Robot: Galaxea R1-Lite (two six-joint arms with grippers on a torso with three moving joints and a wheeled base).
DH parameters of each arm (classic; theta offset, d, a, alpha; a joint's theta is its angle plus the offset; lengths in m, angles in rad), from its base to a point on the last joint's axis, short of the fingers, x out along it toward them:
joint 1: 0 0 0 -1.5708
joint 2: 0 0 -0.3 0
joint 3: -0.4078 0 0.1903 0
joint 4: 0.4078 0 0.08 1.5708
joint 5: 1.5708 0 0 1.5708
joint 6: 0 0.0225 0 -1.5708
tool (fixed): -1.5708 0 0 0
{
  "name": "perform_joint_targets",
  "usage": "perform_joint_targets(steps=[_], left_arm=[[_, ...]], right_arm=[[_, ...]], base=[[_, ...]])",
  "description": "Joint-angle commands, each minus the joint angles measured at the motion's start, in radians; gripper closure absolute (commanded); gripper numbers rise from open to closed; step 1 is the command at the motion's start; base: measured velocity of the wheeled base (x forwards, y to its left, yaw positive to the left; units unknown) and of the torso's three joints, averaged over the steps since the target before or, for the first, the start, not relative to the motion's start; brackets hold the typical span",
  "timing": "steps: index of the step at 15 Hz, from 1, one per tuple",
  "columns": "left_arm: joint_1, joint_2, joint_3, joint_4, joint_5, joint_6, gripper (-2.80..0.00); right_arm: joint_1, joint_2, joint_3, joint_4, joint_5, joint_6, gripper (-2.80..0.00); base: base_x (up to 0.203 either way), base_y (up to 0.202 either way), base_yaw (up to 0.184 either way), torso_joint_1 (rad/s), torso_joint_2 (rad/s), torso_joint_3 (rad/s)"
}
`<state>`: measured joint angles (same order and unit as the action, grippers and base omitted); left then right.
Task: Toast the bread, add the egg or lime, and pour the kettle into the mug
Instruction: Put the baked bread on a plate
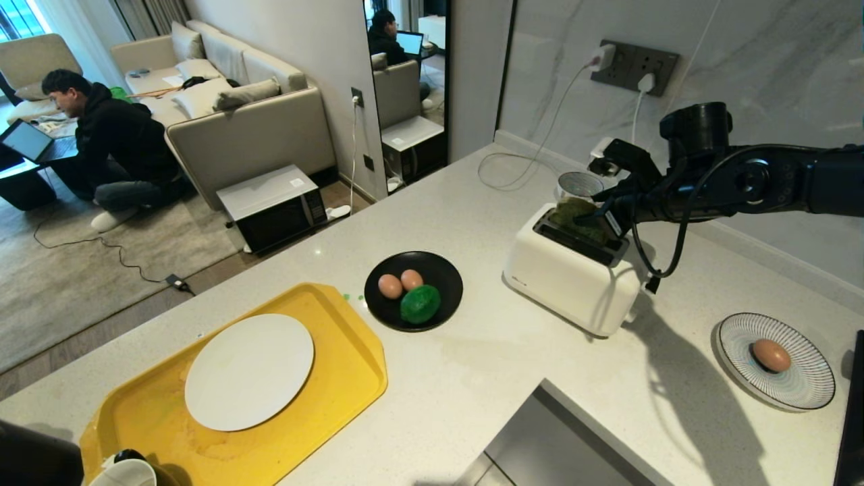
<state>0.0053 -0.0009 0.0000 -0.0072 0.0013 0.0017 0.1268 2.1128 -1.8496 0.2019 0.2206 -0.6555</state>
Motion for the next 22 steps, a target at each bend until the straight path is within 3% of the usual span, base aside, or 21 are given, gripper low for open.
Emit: perform_joint_targets(steps=[1, 6, 13, 18, 22], left_arm=[[0.001, -0.001, 0.000, 0.000, 0.000, 0.000, 0.00], [0.001, 0.001, 0.000, 0.000, 0.001, 0.000, 0.00], [0.001, -0.001, 0.000, 0.000, 0.000, 0.000, 0.00], [0.001, 0.000, 0.000, 0.000, 0.000, 0.000, 0.00], [0.001, -0.001, 0.000, 0.000, 0.000, 0.000, 0.00]], right_arm=[[0.002, -0.019, 0.000, 0.002, 0.002, -0.004, 0.00], [0.002, -0.065, 0.034, 0.002, 0.003, 0.002, 0.00], [0.002, -0.250, 0.118, 0.001, 0.006, 0.141, 0.00], [-0.001, -0.491, 0.261, -0.003, 0.005, 0.232, 0.00], [-0.039, -0.721, 0.436, -0.005, 0.003, 0.258, 0.00]], base=[[0.000, 0.000, 0.000, 0.000, 0.00, 0.000], [0.000, 0.000, 0.000, 0.000, 0.00, 0.000], [0.000, 0.000, 0.000, 0.000, 0.00, 0.000], [0.000, 0.000, 0.000, 0.000, 0.00, 0.000], [0.000, 0.000, 0.000, 0.000, 0.00, 0.000]])
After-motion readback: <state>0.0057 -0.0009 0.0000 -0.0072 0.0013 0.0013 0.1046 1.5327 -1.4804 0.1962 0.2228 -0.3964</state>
